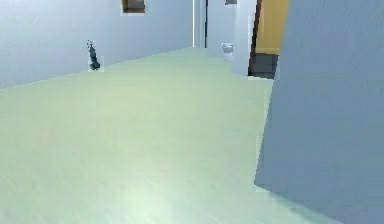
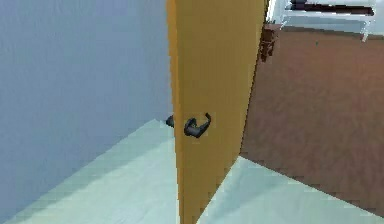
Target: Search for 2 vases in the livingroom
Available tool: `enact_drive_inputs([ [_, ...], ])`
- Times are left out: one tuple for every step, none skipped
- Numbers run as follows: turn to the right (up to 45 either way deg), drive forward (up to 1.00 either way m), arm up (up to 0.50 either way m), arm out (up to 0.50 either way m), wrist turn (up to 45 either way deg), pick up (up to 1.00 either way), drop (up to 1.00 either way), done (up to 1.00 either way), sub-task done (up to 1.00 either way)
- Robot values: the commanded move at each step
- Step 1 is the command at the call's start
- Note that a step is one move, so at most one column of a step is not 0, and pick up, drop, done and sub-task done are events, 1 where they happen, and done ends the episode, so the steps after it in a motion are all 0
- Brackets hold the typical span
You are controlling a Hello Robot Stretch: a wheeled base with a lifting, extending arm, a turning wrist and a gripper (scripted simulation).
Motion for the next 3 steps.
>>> enact_drive_inputs([
  [0.0,1.0,0.0,0.0,0.0,0.0,0.0,0.0,0.0],
  [9.0,0.0,0.0,0.0,0.0,0.0,0.0,0.0,0.0],
  [0.0,0.3,0.0,0.0,0.0,0.0,0.0,0.0,0.0],
])
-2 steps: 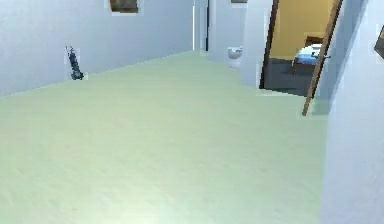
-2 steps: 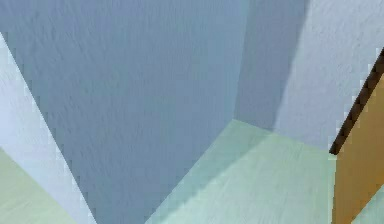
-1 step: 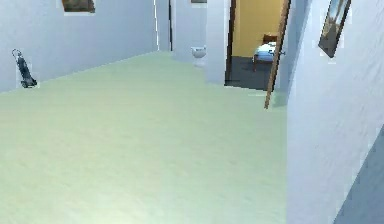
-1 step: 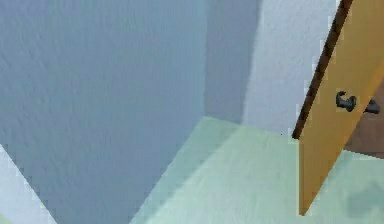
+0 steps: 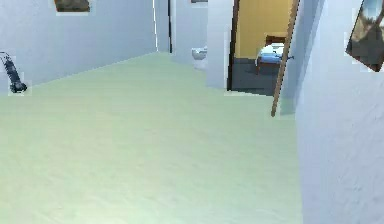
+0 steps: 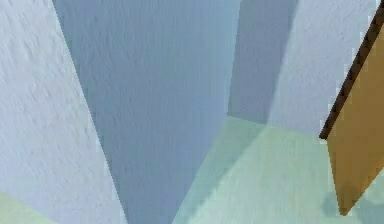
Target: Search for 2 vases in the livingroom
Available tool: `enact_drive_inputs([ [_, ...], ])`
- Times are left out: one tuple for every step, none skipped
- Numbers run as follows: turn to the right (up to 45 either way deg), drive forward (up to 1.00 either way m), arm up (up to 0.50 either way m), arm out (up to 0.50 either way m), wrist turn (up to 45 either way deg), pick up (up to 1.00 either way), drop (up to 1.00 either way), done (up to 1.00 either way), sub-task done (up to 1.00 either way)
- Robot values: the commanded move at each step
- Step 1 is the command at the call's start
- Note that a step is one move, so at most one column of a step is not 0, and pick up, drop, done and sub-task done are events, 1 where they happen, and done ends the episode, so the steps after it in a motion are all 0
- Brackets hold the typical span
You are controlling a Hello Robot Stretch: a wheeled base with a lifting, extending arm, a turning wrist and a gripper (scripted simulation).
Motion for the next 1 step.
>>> enact_drive_inputs([
  [-6.0,0.0,0.0,0.0,0.0,0.0,0.0,0.0,0.0],
])
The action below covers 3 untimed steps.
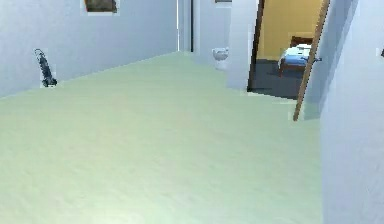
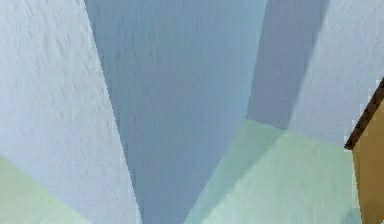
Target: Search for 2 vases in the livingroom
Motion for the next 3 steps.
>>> enact_drive_inputs([
  [0.0,1.0,0.0,0.0,0.0,0.0,0.0,0.0,0.0],
  [-3.0,0.0,0.0,0.0,0.0,0.0,0.0,0.0,0.0],
  [0.0,1.0,0.0,0.0,0.0,0.0,0.0,0.0,0.0],
])
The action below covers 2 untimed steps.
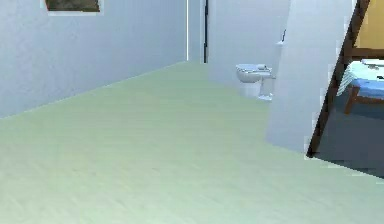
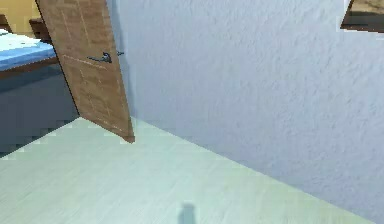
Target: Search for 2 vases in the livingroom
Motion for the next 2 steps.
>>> enact_drive_inputs([
  [0.0,1.0,0.0,0.0,0.0,0.0,0.0,0.0,0.0],
  [0.0,1.0,0.0,0.0,0.0,0.0,0.0,0.0,0.0],
])
